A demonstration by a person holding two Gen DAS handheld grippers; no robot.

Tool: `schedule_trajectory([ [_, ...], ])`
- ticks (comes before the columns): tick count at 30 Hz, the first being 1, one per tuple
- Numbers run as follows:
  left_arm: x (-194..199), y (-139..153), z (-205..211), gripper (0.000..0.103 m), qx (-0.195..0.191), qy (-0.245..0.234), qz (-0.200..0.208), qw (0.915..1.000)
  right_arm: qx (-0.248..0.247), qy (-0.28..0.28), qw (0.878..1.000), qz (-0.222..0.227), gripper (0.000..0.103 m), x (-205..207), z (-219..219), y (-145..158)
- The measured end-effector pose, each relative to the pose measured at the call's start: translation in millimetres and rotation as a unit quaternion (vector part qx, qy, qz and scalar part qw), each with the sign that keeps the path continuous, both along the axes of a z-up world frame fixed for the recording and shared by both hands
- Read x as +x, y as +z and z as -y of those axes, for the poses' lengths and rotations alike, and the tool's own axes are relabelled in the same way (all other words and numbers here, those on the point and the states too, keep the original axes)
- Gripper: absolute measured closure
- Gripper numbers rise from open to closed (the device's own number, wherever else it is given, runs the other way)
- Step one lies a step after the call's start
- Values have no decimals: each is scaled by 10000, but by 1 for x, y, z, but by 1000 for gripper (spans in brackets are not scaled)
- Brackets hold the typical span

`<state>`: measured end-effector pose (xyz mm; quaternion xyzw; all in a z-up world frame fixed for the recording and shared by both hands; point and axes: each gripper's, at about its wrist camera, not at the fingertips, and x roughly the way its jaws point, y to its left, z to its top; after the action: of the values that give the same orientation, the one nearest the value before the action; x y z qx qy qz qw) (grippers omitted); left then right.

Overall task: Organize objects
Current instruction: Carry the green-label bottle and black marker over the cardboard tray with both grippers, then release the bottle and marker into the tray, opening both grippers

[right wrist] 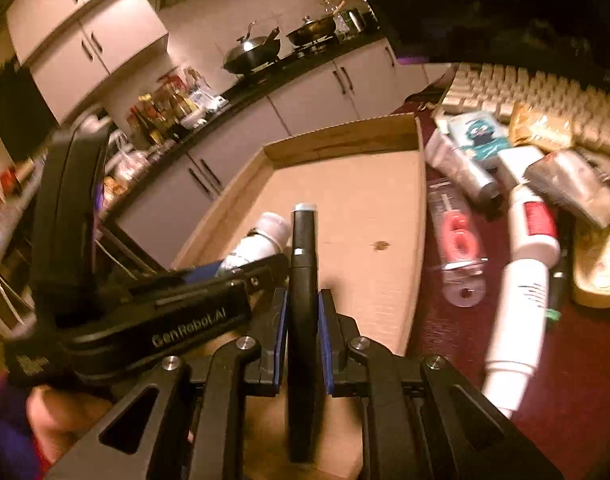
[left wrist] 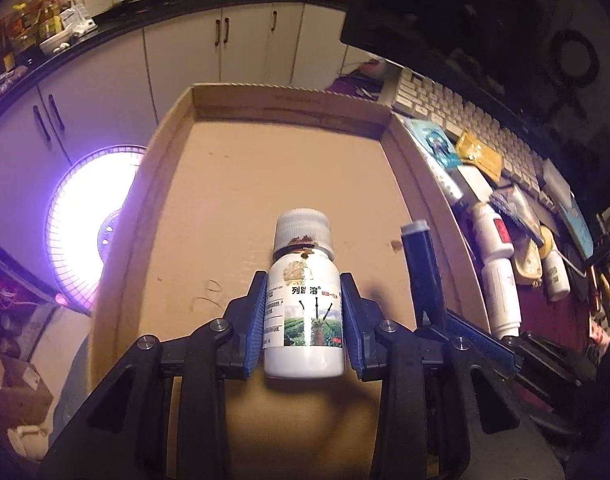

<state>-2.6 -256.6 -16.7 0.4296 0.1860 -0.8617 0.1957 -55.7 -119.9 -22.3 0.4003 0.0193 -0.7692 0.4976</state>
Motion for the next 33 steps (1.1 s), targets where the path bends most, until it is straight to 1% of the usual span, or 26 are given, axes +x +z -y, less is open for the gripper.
schedule_trajectory([
  [2, -3, -1, -8, 69, -95, -61, 59, 9999, 162, -105, 9990, -408, 90, 6, -4, 2],
  [4, -4, -2, -11, 69, -92, -107, 81, 9999, 222, -193, 9976, -623, 90, 9, -9, 5],
  [8, -6, -3, -20, 69, -108, -222, 142, 9996, 232, -377, 9964, -718, 86, 8, -19, 7],
  [12, -9, -3, -30, 69, -194, -406, 268, 9986, 77, -545, 9961, -685, 84, 6, -36, 12],
  [13, -11, -3, -33, 69, -242, -441, 311, 9982, 33, -556, 9961, -691, 81, 5, -40, 15],
  [14, -11, -4, -36, 69, -305, -450, 348, 9979, 40, -550, 9958, -729, 73, 6, -43, 17],
  [16, -13, -4, -42, 69, -427, -452, 444, 9971, 49, -568, 9953, -788, 66, 6, -48, 20],
  [21, -16, -4, -56, 69, -359, -632, 555, 9958, -89, -591, 9956, -726, 64, 11, -74, 23],
  [22, -18, -4, -61, 69, -411, -690, 611, 9949, -99, -623, 9954, -715, 59, 11, -80, 23],
  [23, -19, -4, -66, 67, -460, -757, 673, 9938, -122, -662, 9953, -692, 51, 12, -88, 22],
  [25, -22, -5, -80, 67, -665, -947, 889, 9893, -135, -767, 9947, -667, 43, 11, -108, 22],
  [26, -22, -5, -82, 67, -741, -965, 943, 9881, -126, -843, 9940, -682, 41, 11, -116, 23],
  [27, -23, -4, -83, 67, -780, -979, 988, 9872, -102, -936, 9931, -704, 39, 9, -126, 24],
  [28, -23, -2, -82, 67, -726, -966, 982, 9878, -82, -1050, 9917, -744, 35, 9, -139, 26],
  [29, -22, -1, -80, 65, -633, -940, 943, 9891, -60, -1205, 9894, -806, 28, 8, -153, 27],
  [30, -21, 2, -77, 58, -550, -889, 886, 9906, 7, -1396, 9861, -901, 24, 6, -170, 29],
  [31, -20, 5, -73, 54, -519, -805, 822, 9920, 58, -1544, 9833, -967, 22, 5, -181, 29],
  [32, -18, 9, -72, 45, -521, -742, 765, 9929, 113, -1772, 9787, -1029, 22, 2, -194, 31],
  [33, -17, 13, -70, 44, -515, -679, 682, 9940, 140, -2053, 9729, -1058, 22, -2, -208, 34],
])
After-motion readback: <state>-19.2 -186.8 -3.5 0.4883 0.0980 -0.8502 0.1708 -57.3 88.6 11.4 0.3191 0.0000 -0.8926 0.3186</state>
